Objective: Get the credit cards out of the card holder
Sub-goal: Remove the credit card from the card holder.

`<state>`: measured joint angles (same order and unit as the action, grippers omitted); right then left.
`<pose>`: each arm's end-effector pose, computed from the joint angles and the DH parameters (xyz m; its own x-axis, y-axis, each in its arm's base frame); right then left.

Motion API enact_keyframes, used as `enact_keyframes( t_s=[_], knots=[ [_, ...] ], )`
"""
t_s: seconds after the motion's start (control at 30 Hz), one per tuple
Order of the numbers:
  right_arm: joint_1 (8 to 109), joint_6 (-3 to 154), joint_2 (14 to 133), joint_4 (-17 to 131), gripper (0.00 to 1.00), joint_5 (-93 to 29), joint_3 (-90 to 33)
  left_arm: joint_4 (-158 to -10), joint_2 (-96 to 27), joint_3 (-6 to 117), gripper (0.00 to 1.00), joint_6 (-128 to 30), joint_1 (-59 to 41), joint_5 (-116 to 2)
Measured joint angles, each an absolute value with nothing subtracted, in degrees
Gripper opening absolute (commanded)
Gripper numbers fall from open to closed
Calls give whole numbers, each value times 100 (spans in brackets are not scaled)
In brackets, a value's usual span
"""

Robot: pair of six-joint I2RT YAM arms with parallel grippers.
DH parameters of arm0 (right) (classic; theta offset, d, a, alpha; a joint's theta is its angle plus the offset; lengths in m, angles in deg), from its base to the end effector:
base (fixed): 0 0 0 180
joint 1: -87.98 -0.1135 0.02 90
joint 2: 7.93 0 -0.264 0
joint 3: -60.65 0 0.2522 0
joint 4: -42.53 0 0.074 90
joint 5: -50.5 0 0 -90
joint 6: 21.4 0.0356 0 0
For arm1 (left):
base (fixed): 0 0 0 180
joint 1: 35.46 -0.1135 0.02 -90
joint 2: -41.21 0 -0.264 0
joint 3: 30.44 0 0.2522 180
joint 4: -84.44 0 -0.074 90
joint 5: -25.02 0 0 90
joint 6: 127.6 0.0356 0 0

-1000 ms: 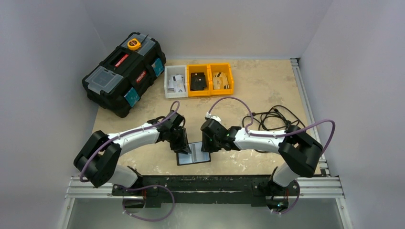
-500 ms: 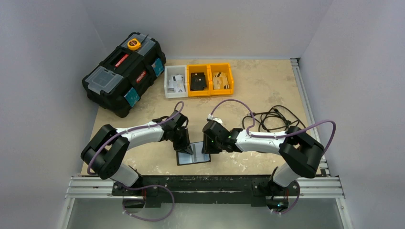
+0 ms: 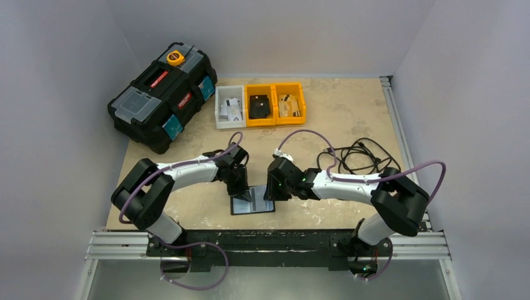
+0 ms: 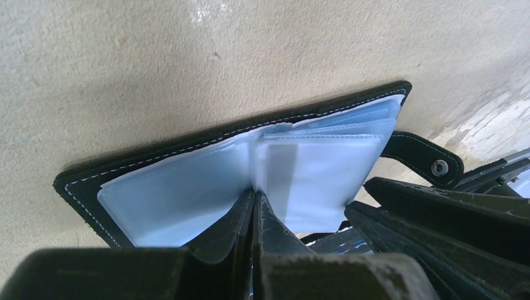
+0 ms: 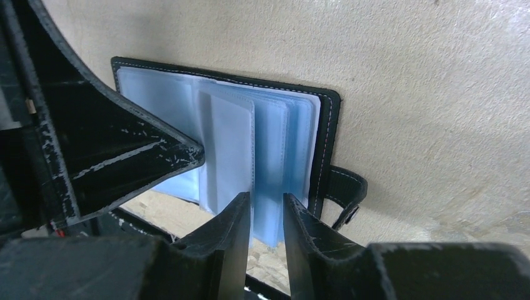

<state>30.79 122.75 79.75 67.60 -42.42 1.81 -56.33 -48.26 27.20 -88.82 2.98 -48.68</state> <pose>0.1612 0.2468 0.1671 -0.9236 0.0613 -0.3784 -0.1272 0.8822 0.4534 0.2029 -0.1738 0.1422 -0.9848 -0.1736 0.0037 -0.1591 0.8938 -0.4193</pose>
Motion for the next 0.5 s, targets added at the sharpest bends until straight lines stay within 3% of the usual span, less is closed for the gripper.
enact_keyframes(
  t_s=[0.5],
  knots=[
    [3177,12408,7724,6281,28,-3798,358,-5495,-4970,2849,0,-8882,293,-4846]
  ],
)
